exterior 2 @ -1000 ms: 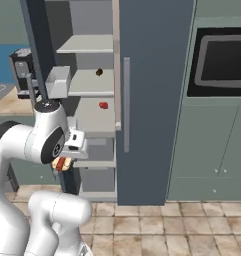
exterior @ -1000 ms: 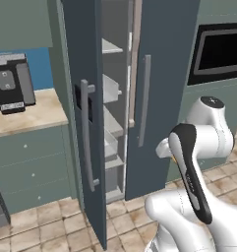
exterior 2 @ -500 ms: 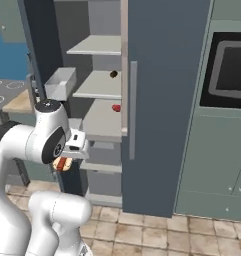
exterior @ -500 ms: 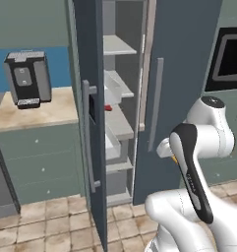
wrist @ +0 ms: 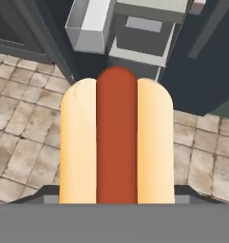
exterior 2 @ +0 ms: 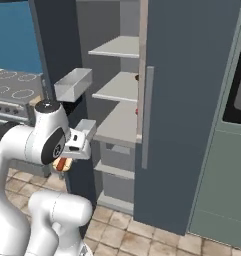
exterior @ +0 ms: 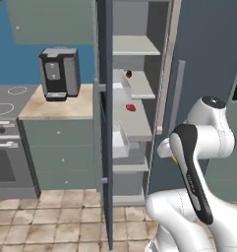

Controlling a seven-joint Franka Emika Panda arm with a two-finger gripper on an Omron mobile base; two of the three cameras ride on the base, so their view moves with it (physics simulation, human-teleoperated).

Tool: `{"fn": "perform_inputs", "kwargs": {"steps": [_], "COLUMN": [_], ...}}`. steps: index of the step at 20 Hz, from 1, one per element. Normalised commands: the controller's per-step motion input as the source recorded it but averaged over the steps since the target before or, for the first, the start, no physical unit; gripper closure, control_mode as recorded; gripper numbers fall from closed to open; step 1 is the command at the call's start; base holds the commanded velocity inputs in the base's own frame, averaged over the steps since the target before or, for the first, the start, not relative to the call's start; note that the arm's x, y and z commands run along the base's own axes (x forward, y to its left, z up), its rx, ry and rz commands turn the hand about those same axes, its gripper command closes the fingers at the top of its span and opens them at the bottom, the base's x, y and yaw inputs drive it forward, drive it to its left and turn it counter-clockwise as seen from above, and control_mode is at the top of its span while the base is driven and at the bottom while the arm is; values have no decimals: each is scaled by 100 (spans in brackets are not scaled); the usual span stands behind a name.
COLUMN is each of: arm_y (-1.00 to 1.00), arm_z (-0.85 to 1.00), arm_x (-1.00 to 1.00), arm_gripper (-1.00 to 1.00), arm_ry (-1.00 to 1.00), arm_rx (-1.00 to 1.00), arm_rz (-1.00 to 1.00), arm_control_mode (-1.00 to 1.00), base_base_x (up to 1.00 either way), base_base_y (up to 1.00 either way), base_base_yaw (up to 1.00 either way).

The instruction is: Store the hot dog in the freezer for long-term storage. Close the freezer door after placing the cooked food.

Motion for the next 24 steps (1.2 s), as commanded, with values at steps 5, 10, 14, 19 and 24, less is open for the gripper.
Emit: {"fn": "perform_inputs", "kwargs": {"steps": [5, 10, 14, 19, 24], "arm_y": [0, 0, 0, 0, 0], "arm_z": [0, 0, 0, 0, 0], "arm_x": [0, 0, 0, 0, 0], "arm_gripper": [100, 100, 100, 100, 100], "arm_ry": [0, 0, 0, 0, 0], "arm_rx": [0, 0, 0, 0, 0], "arm_rz": [0, 0, 0, 0, 0], "arm_control_mode": [100, 100, 100, 100, 100], "base_base_x": [23, 1, 0, 28, 70], "base_base_y": [-34, -72, -79, -12, 0], "base_base_yaw": [37, 24, 6, -2, 1]}}
